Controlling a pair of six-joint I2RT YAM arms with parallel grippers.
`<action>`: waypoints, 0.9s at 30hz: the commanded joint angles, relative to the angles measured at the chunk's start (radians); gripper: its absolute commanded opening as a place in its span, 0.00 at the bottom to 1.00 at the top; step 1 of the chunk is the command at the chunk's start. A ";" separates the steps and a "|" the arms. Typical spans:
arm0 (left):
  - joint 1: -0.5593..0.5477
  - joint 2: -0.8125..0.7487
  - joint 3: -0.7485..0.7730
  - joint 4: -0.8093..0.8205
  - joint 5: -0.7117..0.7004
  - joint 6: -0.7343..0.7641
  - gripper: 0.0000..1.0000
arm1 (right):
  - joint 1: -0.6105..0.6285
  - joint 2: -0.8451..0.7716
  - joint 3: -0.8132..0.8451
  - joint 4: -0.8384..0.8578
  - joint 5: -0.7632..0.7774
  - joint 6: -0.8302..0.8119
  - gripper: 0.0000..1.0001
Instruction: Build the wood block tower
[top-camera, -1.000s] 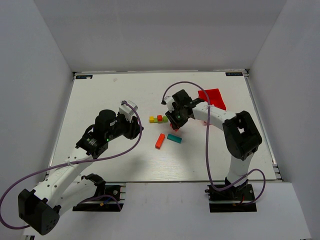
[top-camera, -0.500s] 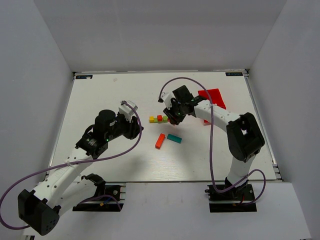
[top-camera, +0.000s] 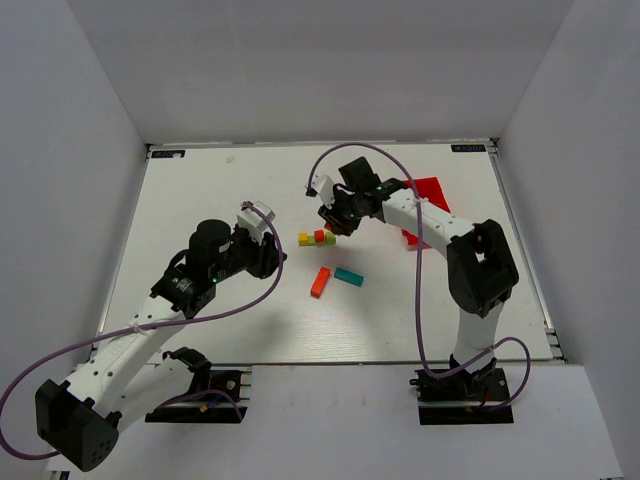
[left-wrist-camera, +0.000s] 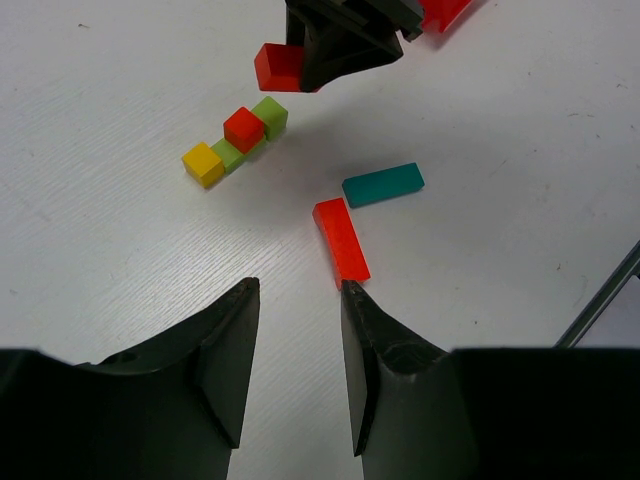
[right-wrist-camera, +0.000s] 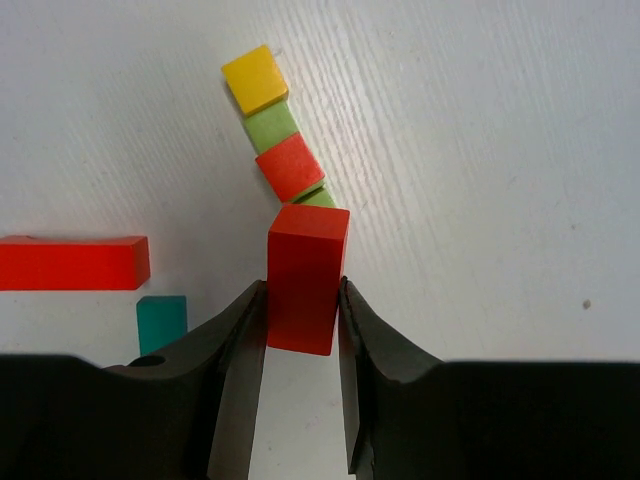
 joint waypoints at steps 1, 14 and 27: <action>0.005 -0.022 0.022 0.002 0.000 -0.009 0.49 | 0.003 0.029 0.101 -0.026 -0.049 -0.066 0.00; 0.005 -0.022 0.022 0.002 0.000 0.000 0.49 | 0.004 0.147 0.296 -0.235 -0.161 -0.310 0.00; 0.005 -0.022 0.022 0.002 -0.009 0.000 0.49 | 0.010 0.178 0.336 -0.308 -0.191 -0.507 0.00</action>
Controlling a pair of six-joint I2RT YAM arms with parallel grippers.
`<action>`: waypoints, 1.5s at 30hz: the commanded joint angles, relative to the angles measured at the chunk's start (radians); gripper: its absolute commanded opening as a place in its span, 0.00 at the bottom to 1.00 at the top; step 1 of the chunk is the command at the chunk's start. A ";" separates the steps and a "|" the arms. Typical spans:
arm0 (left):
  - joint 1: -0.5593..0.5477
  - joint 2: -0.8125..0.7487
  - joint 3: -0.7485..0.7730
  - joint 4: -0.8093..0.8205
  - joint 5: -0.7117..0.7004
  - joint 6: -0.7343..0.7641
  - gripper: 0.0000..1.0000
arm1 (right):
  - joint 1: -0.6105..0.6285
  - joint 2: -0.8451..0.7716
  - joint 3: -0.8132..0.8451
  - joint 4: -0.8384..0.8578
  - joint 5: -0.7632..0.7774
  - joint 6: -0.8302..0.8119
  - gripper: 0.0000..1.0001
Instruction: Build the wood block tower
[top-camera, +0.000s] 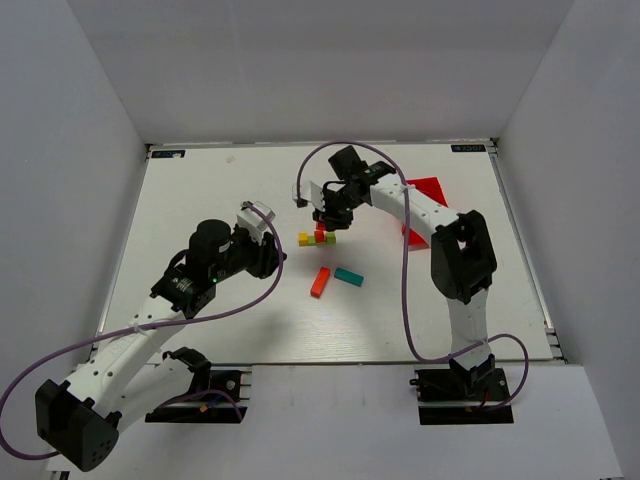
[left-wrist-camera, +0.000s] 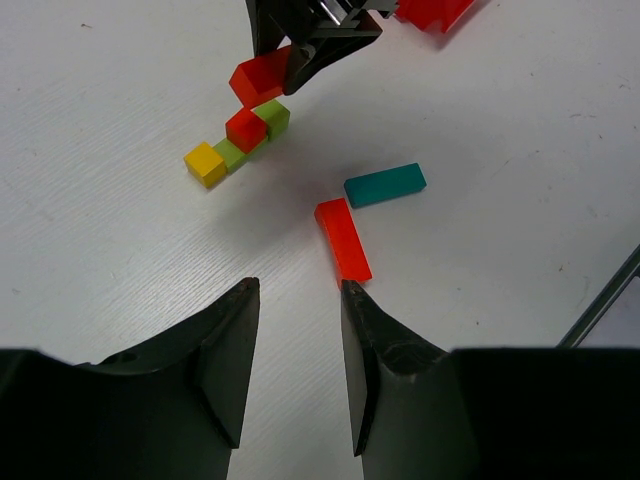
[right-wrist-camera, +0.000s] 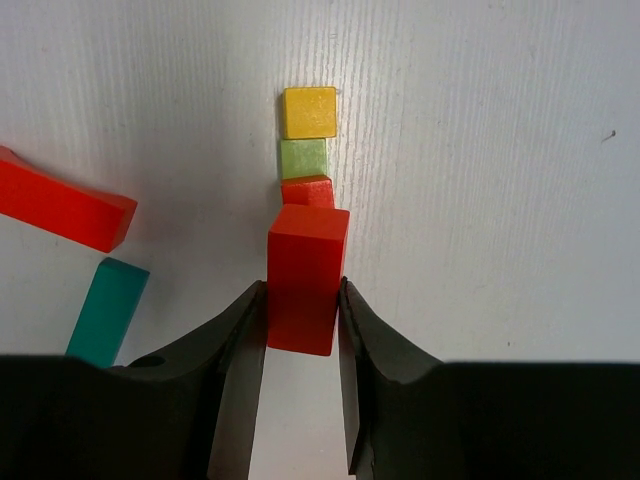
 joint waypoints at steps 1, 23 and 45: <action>0.005 -0.022 0.022 0.002 -0.004 -0.001 0.49 | 0.009 0.013 0.058 -0.038 -0.039 -0.068 0.00; 0.005 -0.022 0.022 0.002 -0.004 -0.001 0.49 | 0.008 0.049 0.112 -0.124 0.004 -0.099 0.00; 0.005 -0.022 0.022 0.002 -0.004 -0.001 0.49 | -0.101 0.062 0.090 -0.225 0.030 -0.168 0.00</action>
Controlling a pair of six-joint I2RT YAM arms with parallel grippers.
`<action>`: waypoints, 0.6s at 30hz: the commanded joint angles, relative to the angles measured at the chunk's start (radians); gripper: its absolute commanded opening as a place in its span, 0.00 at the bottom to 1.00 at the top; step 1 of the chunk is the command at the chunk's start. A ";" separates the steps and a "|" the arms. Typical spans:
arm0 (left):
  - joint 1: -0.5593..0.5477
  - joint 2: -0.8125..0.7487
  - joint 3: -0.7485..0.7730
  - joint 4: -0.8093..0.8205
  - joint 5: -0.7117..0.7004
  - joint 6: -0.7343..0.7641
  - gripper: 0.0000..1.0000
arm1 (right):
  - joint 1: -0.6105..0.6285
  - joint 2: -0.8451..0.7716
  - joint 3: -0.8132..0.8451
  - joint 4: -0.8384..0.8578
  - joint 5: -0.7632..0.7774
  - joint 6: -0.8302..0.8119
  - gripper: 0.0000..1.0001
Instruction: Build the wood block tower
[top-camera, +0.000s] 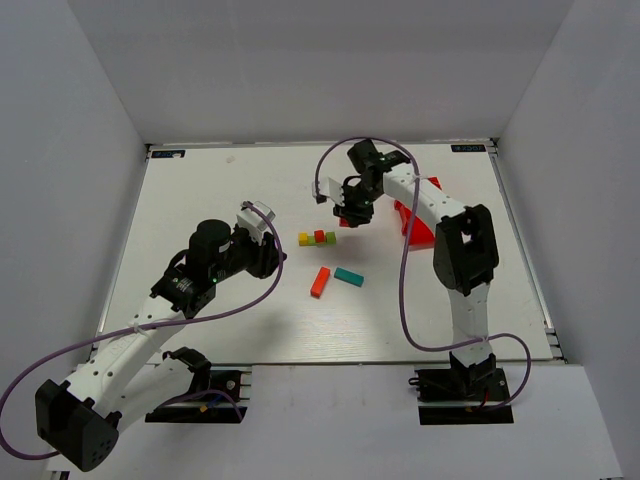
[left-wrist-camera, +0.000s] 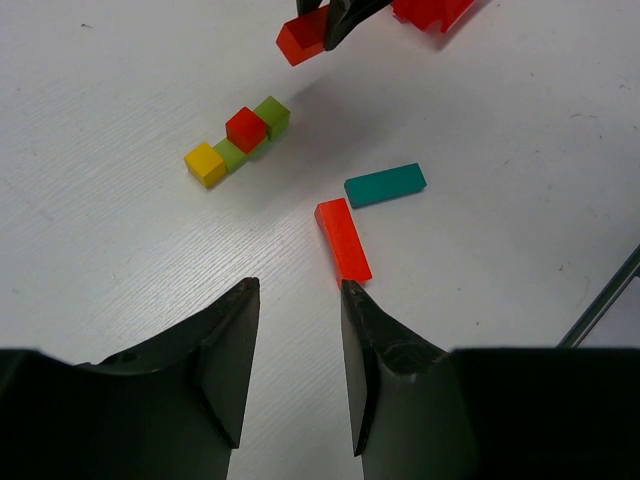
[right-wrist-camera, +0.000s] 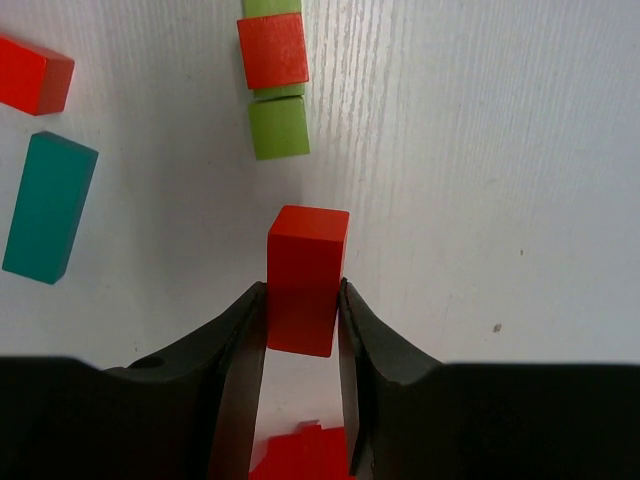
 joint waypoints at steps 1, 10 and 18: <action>0.005 -0.022 0.022 0.002 -0.004 -0.001 0.49 | -0.002 0.028 0.030 -0.070 -0.021 -0.058 0.00; 0.005 -0.013 0.022 0.002 -0.004 -0.001 0.49 | -0.009 0.130 0.132 -0.167 -0.023 -0.119 0.00; 0.005 -0.013 0.022 0.002 -0.004 -0.001 0.49 | -0.010 0.177 0.166 -0.182 -0.018 -0.139 0.00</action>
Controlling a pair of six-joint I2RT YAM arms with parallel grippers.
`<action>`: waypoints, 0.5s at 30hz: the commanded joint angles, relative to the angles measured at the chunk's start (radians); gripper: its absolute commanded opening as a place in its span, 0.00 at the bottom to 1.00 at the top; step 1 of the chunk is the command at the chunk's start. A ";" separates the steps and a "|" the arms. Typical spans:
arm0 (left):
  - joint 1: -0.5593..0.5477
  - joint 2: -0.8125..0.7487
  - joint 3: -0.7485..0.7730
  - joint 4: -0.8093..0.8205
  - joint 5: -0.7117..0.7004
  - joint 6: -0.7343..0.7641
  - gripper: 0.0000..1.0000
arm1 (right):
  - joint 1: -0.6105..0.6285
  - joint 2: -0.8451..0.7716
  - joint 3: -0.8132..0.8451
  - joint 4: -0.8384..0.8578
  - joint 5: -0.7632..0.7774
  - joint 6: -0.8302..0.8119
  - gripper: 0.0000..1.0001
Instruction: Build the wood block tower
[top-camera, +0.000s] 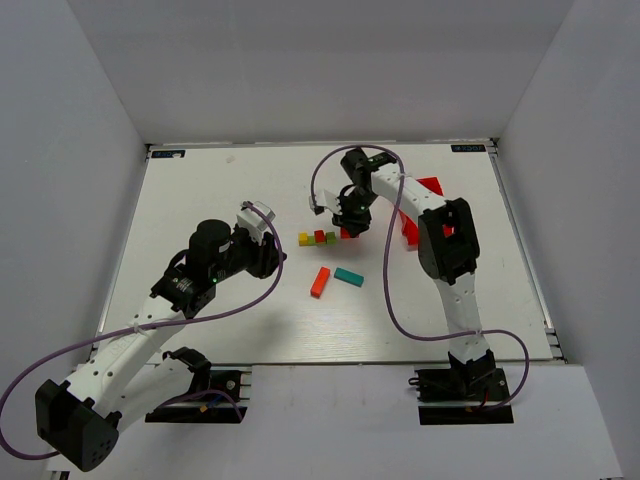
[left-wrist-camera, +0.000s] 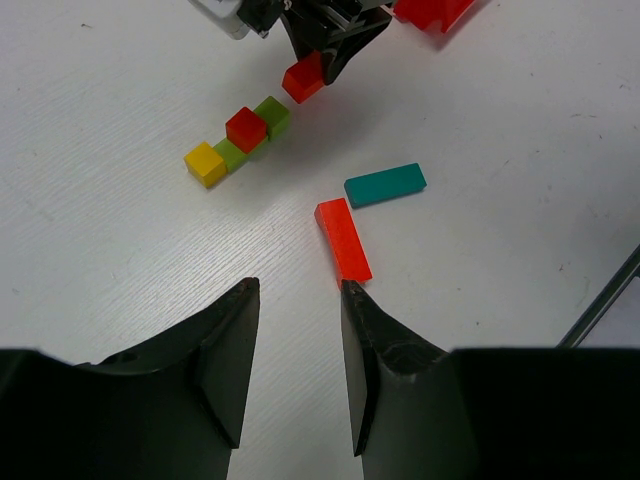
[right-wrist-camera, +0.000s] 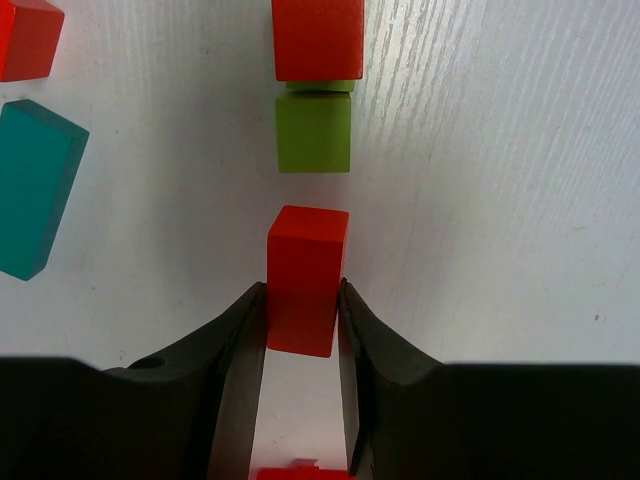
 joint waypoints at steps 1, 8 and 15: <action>0.005 -0.013 0.022 0.002 -0.004 -0.001 0.49 | -0.001 0.013 0.047 -0.039 -0.017 -0.027 0.00; 0.005 -0.004 0.022 0.002 -0.013 -0.001 0.49 | 0.000 0.037 0.065 -0.042 -0.014 -0.030 0.00; 0.005 -0.004 0.022 0.002 -0.013 -0.001 0.49 | 0.003 0.048 0.073 -0.045 -0.017 -0.032 0.01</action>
